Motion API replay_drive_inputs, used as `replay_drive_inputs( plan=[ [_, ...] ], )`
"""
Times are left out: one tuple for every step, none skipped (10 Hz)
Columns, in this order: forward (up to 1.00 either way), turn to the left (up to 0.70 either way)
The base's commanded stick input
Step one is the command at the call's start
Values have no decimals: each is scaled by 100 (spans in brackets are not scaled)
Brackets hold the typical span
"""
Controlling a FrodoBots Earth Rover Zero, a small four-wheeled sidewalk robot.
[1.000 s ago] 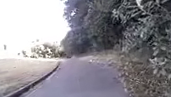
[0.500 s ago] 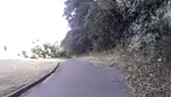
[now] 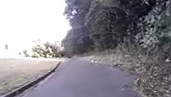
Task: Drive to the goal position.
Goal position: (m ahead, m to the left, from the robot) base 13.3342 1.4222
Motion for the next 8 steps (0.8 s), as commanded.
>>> replay_drive_inputs(
  plan=[
    [70, 0],
    [70, 0],
    [70, 11],
    [70, 4],
    [70, 0],
    [70, 0],
    [70, 0],
    [70, 0]
  ],
)
